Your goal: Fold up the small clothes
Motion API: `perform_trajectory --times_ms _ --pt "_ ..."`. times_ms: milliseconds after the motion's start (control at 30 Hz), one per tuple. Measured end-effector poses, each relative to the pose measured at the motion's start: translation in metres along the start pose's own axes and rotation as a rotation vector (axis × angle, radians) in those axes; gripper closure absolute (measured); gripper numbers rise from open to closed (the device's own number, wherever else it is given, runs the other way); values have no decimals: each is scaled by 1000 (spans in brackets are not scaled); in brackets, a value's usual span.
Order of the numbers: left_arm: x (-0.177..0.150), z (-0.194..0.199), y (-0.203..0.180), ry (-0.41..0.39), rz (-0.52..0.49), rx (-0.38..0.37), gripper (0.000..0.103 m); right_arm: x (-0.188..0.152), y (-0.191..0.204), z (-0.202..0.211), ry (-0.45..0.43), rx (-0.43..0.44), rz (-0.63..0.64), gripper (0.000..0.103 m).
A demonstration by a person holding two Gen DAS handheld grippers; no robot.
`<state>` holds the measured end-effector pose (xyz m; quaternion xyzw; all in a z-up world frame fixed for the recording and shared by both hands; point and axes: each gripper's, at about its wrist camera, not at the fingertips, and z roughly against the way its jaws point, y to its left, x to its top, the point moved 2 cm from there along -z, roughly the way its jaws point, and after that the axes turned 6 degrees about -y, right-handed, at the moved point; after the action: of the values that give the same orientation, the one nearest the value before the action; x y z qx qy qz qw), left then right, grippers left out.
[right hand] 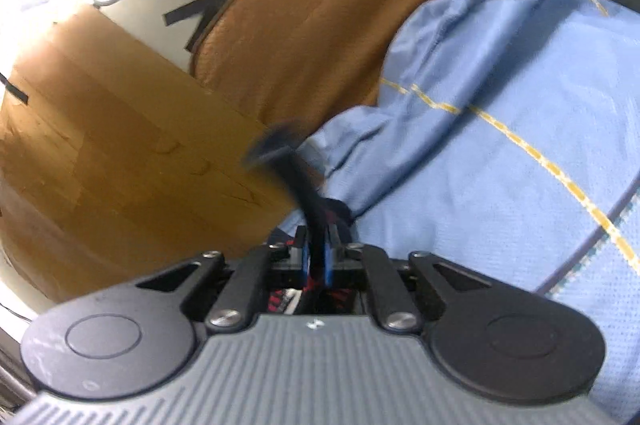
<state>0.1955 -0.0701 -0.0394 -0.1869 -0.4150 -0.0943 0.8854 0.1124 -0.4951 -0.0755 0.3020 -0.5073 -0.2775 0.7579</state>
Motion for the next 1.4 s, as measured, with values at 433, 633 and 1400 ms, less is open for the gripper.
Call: perform_trajectory --times_ms 433,633,1400 --pt "20 54 90 -152 442 -197 49 -146 229 -77 252 244 810 86" --pt "12 34 92 -79 446 -225 48 -167 214 -77 325 272 872 61" --pt "-13 17 1 -64 -144 124 75 -125 141 -72 200 -49 765 86"
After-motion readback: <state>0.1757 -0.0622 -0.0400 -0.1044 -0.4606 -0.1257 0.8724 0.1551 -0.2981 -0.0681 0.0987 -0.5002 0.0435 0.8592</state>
